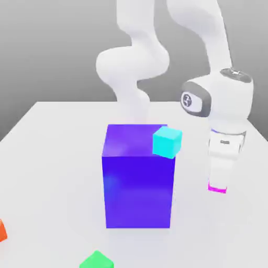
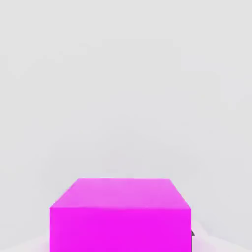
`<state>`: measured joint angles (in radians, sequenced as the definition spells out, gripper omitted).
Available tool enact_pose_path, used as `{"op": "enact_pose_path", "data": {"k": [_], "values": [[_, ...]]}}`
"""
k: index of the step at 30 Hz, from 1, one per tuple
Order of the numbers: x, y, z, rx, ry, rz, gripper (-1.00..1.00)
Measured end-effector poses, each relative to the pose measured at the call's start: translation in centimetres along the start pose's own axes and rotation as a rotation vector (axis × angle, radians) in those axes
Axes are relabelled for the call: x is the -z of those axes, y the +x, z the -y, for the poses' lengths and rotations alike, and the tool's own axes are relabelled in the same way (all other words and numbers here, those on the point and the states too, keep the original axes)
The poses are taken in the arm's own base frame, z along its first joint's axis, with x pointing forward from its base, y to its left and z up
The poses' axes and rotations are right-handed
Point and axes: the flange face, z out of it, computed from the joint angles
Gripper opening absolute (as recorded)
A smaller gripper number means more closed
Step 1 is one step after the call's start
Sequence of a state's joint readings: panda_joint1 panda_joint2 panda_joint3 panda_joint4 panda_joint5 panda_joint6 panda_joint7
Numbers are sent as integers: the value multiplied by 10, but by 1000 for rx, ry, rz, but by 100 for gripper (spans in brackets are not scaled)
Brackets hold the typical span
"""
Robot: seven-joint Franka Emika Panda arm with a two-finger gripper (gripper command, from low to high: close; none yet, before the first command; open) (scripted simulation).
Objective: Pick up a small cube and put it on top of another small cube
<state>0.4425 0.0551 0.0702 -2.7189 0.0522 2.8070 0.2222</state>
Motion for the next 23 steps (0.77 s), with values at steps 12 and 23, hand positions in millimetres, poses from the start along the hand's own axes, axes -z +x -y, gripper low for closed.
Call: {"op": "enact_pose_path", "data": {"k": [12, 23], "values": [[58, 115, -263, -623, 20, -46, -100], [-18, 94, -305, -671, -35, 16, 100]]}}
